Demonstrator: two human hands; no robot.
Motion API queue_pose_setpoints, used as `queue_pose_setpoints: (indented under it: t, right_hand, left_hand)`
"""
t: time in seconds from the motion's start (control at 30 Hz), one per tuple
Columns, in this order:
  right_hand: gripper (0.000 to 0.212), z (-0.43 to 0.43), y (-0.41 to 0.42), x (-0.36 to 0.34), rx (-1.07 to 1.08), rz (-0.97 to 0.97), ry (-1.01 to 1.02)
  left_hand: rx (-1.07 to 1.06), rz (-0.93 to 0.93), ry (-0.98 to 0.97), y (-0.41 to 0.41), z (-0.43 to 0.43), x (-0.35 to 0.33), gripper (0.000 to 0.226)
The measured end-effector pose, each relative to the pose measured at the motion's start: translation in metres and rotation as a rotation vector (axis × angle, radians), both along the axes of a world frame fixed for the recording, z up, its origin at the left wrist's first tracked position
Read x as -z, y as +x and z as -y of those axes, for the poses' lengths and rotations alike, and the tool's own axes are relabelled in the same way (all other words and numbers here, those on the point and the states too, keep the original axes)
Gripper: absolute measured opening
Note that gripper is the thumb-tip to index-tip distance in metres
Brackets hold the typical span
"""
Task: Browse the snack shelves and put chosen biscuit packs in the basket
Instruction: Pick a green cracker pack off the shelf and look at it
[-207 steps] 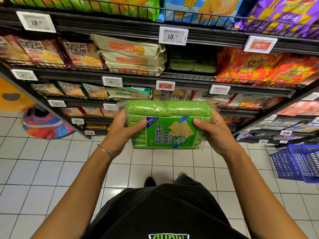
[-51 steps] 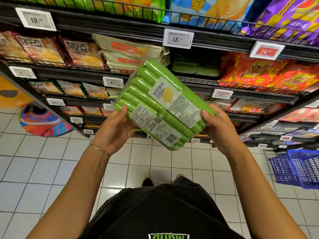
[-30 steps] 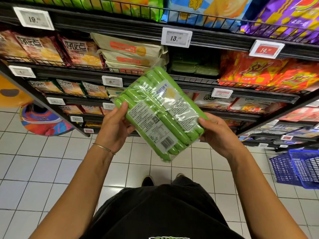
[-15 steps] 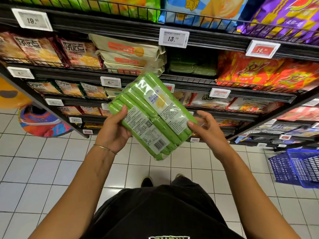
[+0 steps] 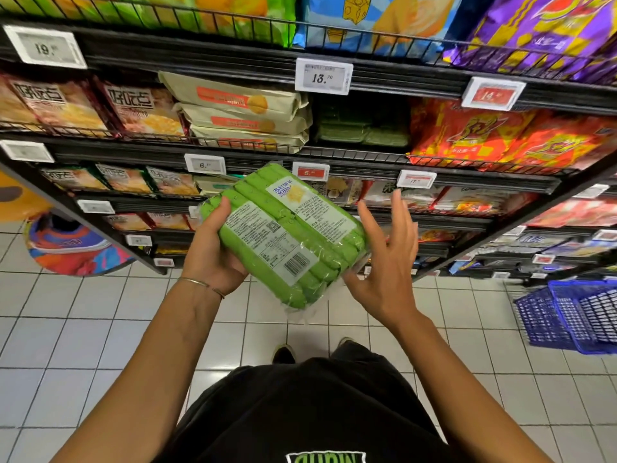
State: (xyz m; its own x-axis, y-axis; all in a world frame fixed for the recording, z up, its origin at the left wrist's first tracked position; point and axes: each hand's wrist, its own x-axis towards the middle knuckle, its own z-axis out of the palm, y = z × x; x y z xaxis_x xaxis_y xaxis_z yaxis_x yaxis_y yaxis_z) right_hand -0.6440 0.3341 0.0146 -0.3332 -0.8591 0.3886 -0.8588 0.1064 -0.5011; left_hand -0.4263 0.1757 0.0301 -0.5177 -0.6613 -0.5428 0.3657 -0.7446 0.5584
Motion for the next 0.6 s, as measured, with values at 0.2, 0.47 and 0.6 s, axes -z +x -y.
queue_pose_setpoints:
  t: [0.2, 0.47, 0.6]
  right_hand:
    - [0.058, 0.004, -0.003, -0.005, -0.153, 0.241, -0.129]
    - [0.036, 0.003, -0.035, -0.011, 0.064, 1.409, -0.086]
    - [0.033, -0.007, -0.053, -0.006, 0.146, 1.618, -0.06]
  left_hand:
    - [0.11, -0.049, -0.09, -0.004, 0.005, -0.009, 0.073]
    - [0.216, 0.257, -0.347, -0.015, 0.009, 0.0, 0.084]
    - [0.115, 0.478, -0.464, -0.048, 0.012, 0.002, 0.091]
